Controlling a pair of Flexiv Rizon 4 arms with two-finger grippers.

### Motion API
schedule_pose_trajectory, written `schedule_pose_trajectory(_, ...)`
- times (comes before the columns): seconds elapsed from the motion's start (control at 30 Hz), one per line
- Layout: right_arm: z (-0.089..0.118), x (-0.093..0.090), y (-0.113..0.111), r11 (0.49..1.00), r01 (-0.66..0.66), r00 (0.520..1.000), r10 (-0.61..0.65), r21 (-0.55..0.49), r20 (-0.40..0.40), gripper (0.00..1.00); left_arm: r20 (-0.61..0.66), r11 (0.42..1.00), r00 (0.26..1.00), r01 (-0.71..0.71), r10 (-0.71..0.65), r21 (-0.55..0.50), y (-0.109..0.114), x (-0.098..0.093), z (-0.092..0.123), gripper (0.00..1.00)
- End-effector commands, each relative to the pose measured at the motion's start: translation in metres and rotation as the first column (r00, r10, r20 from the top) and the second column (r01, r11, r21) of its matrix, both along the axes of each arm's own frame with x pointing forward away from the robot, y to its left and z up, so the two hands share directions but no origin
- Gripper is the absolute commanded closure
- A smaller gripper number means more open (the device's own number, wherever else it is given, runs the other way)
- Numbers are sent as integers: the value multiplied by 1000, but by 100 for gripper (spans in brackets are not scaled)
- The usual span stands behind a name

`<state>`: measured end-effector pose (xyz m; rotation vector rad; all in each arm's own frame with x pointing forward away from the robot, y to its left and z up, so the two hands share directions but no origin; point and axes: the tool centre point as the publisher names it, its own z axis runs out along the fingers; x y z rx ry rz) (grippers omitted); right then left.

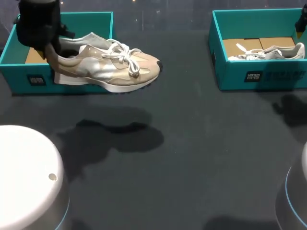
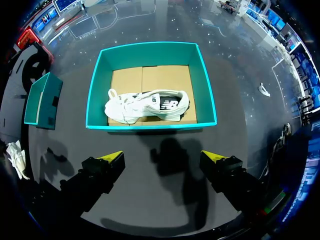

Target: Take the shoe out of the shoebox, open the shoe tongue, remove and reinsert the insole, then place the shoe into the shoebox

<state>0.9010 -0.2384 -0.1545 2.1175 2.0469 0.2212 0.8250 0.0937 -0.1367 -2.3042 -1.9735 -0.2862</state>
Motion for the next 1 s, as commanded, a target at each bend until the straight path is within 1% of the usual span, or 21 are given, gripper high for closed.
schedule_pose_trajectory(0.03,0,0,1,1000,1,1000,-1,-2,0,0,38,1000,999,20,-20,-3,-5,-16,-12,100)
schedule_pose_trajectory(0.1,0,0,1,1000,1,1000,-1,-2,0,0,12,1000,1000,28,-28,5,-19,-27,-26,100)
schedule_pose_trajectory(0.13,0,0,1,1000,1,1000,-1,-2,0,0,4,1000,1000,27,-27,10,-23,-29,-31,100)
schedule_pose_trajectory(0.17,0,0,1,1000,1,1000,-1,-2,0,0,-8,999,1000,24,-24,24,-34,-35,-40,100)
schedule_pose_trajectory(0.27,0,0,1,1000,1,1000,-1,-2,0,0,-30,998,999,40,-39,39,-56,-47,-56,100)
schedule_pose_trajectory(0.47,0,0,1,1000,1,1000,-1,-2,0,0,-35,996,998,50,-47,78,-99,-66,-78,100)
schedule_pose_trajectory(0.57,0,0,1,1000,1,1000,-1,-2,0,0,-61,998,998,12,-9,62,-116,-72,-85,100)
schedule_pose_trajectory(1.0,0,0,1,1000,1,1000,-1,-2,0,0,-61,998,998,12,-9,62,-116,-72,-85,100)
